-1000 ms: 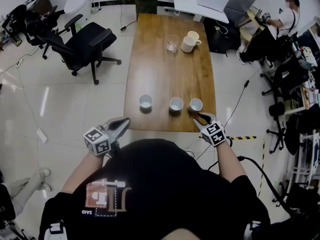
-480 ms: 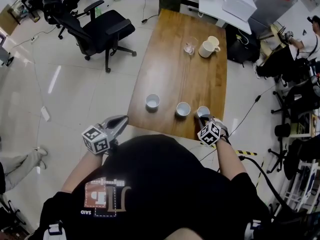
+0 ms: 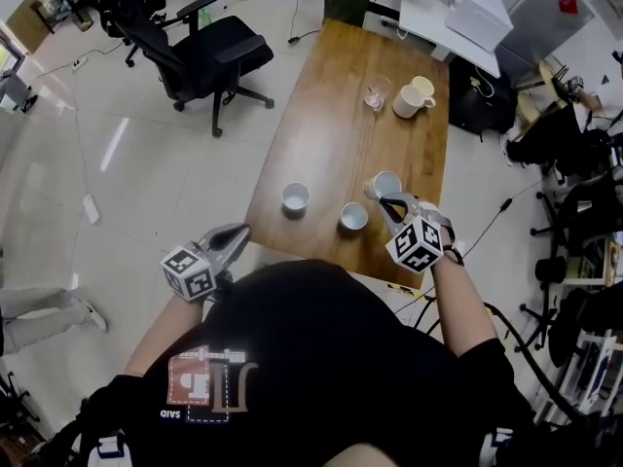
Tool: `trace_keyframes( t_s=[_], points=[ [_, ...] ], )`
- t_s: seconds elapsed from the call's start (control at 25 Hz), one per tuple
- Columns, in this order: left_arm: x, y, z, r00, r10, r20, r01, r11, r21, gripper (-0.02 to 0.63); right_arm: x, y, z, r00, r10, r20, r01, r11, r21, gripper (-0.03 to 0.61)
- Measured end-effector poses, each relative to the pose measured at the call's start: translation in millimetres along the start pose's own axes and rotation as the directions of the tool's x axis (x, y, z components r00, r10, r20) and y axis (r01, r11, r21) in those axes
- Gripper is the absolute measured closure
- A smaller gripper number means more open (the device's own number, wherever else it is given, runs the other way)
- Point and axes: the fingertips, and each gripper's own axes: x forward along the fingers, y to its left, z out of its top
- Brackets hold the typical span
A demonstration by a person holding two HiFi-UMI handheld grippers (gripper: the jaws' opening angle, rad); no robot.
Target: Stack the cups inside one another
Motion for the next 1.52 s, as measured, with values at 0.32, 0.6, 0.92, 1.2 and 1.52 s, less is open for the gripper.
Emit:
trace_keyframes(
  t_s=[0.32, 0.6, 0.92, 1.2, 1.52],
  points=[
    [-4.0, 7.3, 7.9, 1.0, -0.005, 0.013, 0.005, 1.0, -0.003, 0.618, 10.9, 62.5, 23.3, 0.982, 0.183, -0.053, -0.189, 0.97, -0.154, 0.554],
    [-8.0, 12.0, 5.6, 1.0, -0.001, 0.003, 0.001, 1.0, -0.003, 0.618, 21.8, 78.9, 14.2, 0.973, 0.217, -0.077, -0.225, 0.965, -0.132, 0.554],
    [-17.9, 15.7, 6.0, 1.0, 0.015, 0.005, -0.015, 1.0, -0.006, 0.618, 40.1, 88.7, 1.4, 0.964, 0.237, -0.12, -0.252, 0.959, -0.129, 0.554],
    [-28.6, 15.7, 2.7, 0.999, 0.034, 0.016, -0.034, 0.999, -0.013, 0.618, 37.8, 76.5, 13.9, 0.962, 0.262, -0.07, -0.265, 0.964, -0.034, 0.474],
    [-43.7, 19.7, 0.7, 0.997, 0.066, 0.041, -0.065, 0.998, -0.022, 0.618, 46.1, 50.8, 88.8, 0.973, 0.227, 0.048, -0.22, 0.968, -0.122, 0.456]
  ],
)
